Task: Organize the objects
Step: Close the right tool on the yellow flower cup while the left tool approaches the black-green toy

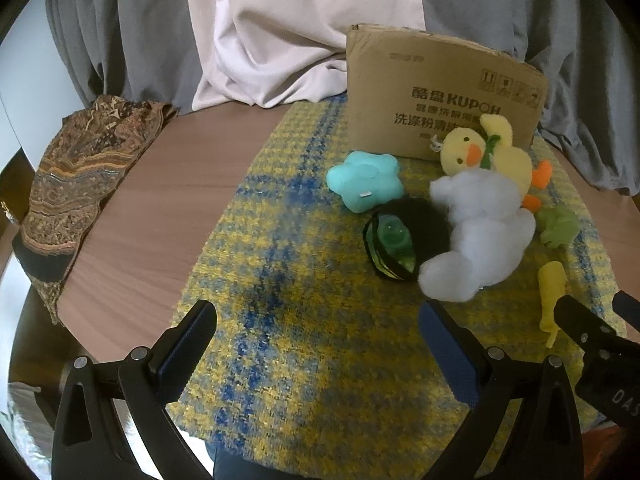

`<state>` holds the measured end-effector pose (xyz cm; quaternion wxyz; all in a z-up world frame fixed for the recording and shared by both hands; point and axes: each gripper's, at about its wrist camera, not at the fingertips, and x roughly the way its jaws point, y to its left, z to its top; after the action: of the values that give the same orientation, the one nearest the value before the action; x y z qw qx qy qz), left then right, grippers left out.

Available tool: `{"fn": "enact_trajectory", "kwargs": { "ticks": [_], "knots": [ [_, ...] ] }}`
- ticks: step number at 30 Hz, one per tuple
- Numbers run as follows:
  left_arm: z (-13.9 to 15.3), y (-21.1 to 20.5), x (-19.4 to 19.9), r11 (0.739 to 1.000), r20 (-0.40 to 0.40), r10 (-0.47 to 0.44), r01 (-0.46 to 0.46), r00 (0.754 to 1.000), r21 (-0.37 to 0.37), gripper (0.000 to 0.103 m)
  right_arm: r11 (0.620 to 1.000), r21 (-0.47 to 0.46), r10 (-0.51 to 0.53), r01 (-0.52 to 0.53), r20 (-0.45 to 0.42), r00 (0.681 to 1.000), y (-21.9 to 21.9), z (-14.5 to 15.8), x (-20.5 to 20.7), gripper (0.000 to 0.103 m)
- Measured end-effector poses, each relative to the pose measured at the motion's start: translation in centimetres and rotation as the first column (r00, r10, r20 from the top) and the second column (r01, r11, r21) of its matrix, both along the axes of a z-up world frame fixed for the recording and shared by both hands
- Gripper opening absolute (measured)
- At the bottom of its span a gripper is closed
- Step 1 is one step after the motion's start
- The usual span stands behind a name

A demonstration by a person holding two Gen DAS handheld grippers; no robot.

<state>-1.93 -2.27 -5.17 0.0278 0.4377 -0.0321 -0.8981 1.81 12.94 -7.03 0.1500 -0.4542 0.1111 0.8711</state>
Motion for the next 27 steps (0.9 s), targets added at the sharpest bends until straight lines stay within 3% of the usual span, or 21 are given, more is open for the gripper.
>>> {"fn": "enact_trajectory", "kwargs": {
  "ticks": [11,19,27],
  "knots": [
    [-1.4,0.0,-0.5,1.000,0.001,-0.010,0.010,1.000,0.006,0.103,0.999,-0.035,-0.002,0.003,0.042,0.999,0.3,-3.0,-1.4,0.078],
    [-2.0,0.5,-0.5,1.000,0.009,-0.017,0.017,1.000,0.008,0.103,0.997,-0.080,0.012,-0.007,0.058,0.998,0.6,-4.6,-1.5,0.043],
    [-2.0,1.4,-0.6,0.999,0.008,-0.039,0.038,0.999,0.006,0.103,0.997,-0.081,0.017,-0.015,0.031,0.999,1.0,-4.2,-0.9,0.042]
  ]
}}
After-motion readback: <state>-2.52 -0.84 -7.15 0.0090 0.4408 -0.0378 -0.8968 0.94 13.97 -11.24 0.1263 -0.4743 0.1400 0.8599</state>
